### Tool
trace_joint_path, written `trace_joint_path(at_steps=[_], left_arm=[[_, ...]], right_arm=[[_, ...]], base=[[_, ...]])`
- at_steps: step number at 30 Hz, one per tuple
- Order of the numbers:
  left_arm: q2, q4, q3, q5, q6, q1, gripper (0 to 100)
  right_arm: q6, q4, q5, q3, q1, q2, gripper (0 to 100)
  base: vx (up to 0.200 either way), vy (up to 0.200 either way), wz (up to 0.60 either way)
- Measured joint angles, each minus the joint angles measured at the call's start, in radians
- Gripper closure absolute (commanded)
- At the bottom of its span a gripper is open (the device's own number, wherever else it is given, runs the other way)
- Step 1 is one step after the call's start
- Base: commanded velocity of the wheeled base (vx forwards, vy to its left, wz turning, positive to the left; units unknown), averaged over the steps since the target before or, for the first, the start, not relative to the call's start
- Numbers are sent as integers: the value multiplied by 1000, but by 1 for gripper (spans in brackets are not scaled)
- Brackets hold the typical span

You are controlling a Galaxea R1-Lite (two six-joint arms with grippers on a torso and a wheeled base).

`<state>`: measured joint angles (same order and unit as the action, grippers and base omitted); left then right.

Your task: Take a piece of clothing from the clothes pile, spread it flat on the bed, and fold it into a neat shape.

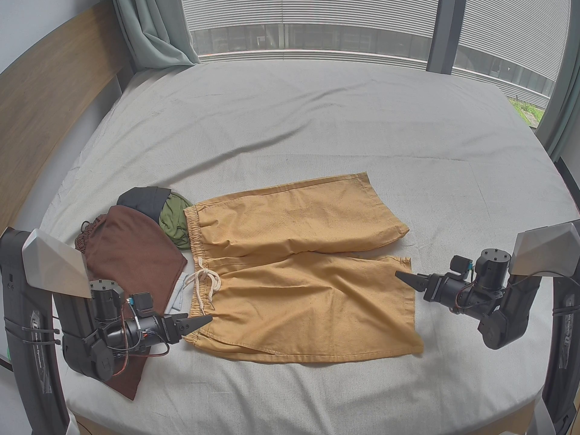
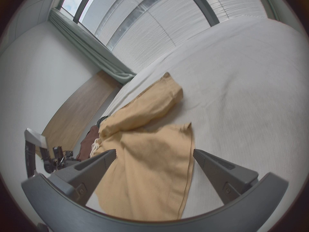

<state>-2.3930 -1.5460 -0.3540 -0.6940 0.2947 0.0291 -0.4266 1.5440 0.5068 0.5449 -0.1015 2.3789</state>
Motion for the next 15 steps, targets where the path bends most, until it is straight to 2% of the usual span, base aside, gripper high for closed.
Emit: trace_joint_path(at_steps=[5, 15], left_arm=[[3, -1, -3, 1, -3, 6, 0], [7, -1, -3, 1, -5, 13, 0]], right_arm=[[-21, 0, -59, 92, 0, 39, 0], [-26, 3, -67, 178, -3, 114, 0]], base=[[0, 0, 0], [0, 0, 0]])
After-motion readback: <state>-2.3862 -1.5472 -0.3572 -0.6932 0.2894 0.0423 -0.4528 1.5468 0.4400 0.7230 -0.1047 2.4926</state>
